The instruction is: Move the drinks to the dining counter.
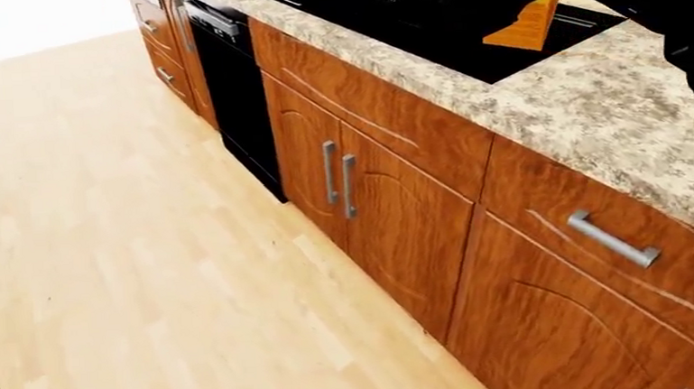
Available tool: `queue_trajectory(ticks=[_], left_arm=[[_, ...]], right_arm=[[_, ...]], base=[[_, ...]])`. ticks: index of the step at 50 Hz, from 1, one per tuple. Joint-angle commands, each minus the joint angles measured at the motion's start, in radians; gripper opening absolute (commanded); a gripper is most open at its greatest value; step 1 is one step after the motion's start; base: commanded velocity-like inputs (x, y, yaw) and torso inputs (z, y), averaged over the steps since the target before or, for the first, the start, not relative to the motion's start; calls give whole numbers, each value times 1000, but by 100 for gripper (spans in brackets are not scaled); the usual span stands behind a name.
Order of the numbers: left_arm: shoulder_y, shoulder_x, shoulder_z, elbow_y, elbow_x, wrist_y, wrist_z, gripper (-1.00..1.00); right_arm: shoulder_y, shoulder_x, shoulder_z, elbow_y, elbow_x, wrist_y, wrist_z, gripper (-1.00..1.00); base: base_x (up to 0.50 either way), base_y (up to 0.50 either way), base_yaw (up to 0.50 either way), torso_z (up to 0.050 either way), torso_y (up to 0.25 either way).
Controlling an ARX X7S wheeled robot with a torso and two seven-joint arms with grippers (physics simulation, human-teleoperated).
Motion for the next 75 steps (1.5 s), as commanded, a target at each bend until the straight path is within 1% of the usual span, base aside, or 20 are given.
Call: queue_trajectory(ticks=[1,37,53,61,65,75], left_arm=[[-1,-5,-6,-4,2,0,5,100],[-7,1,-8,0,-4,-7,-4,100],[-4,-2,-13,-4,-7,-5,-3,100],[11,4,-9,-4,0,-1,4,100],[17,5,-11,-7,2,4,11,100],[14,2,-19,-6,-8,6,8,100]], right_arm=[[25,-2,17,4,-50,19,2,-100],[19,-17,10,6,-62,17,-14,-100],[21,-6,17,5,-54,9,-10,-100],[3,-17,15,8,-78,-3,-33,-100],[-17,-39,8,13,-109,-12,-65,-100],[-16,-52,8,10,-108,-13,-71,-100]], base=[[0,0,500,0,0],[0,0,500,1,1],[0,0,500,1,2],[0,0,500,0,1],[0,0,500,0,2],[0,0,500,1,1]])
